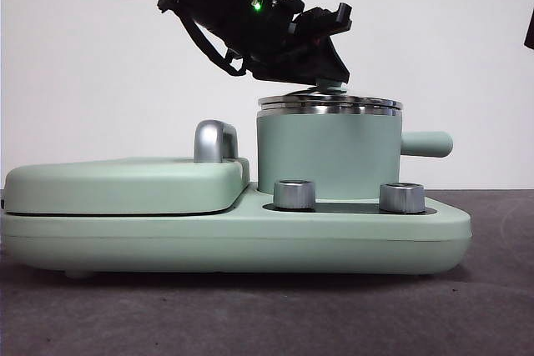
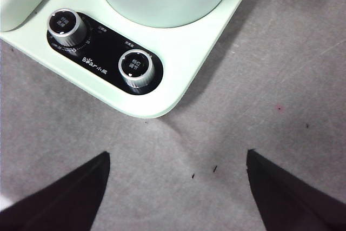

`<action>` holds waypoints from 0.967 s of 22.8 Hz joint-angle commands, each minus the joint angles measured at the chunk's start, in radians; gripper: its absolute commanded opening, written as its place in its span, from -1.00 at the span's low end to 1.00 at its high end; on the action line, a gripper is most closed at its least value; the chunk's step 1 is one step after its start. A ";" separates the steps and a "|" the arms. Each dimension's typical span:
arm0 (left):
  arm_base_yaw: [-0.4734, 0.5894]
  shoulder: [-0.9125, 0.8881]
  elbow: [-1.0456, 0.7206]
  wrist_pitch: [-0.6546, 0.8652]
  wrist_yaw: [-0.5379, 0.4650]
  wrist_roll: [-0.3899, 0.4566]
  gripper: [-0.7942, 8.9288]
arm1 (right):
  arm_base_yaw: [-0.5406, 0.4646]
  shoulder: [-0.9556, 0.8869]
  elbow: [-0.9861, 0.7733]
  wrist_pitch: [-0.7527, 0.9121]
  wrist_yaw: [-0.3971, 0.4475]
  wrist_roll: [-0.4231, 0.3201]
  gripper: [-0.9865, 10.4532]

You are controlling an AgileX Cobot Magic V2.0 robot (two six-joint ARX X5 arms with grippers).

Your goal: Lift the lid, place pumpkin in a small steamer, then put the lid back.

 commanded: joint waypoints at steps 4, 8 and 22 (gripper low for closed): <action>-0.009 0.034 0.007 0.035 0.028 0.003 -0.82 | 0.005 0.006 0.003 0.004 0.004 0.018 -0.15; -0.009 0.052 0.007 0.025 0.028 -0.001 -0.82 | 0.005 0.006 0.003 0.003 0.004 0.019 -0.15; -0.010 -0.005 0.008 -0.109 0.029 -0.009 -0.24 | 0.005 0.006 0.003 0.005 0.004 0.019 -0.15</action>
